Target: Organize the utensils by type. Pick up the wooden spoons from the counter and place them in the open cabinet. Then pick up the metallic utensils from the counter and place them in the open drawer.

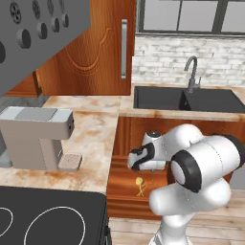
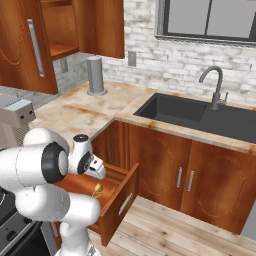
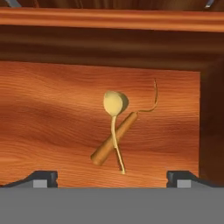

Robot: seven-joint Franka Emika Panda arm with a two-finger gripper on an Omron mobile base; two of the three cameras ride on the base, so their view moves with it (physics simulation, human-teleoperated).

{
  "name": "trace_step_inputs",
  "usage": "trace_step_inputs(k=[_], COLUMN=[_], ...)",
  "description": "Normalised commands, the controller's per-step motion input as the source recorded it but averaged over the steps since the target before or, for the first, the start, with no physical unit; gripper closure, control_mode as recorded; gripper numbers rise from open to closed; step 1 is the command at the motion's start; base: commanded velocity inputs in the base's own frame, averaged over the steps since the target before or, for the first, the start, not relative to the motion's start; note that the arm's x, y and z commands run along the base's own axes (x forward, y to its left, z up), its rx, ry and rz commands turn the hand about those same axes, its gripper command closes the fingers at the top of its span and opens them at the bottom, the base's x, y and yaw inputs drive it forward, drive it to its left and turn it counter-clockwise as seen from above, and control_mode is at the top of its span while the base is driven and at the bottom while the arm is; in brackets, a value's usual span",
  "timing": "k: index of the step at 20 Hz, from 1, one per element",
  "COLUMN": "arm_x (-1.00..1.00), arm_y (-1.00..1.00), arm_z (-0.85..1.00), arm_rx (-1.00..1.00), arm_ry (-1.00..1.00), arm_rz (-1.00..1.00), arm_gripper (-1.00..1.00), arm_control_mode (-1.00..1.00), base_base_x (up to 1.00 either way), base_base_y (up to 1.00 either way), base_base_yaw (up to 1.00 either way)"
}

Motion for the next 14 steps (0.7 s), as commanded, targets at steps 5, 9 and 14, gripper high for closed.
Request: trace_step_inputs(k=[5, 9, 14], arm_x=[-0.27, -0.35, -0.58], arm_y=[-0.27, -0.25, -0.25], arm_z=[0.75, 0.76, 0.66], arm_rx=[0.0, 0.0, 0.0], arm_ry=[0.05, 0.03, 0.0], arm_rz=[0.0, 0.0, 0.0], arm_gripper=[-1.0, -1.0, -1.0], arm_control_mode=[-1.0, -1.0, -1.0], base_base_x=[0.0, 0.0, 0.0], base_base_y=[0.0, 0.0, 0.0], base_base_yaw=[0.0, 0.0, 0.0])
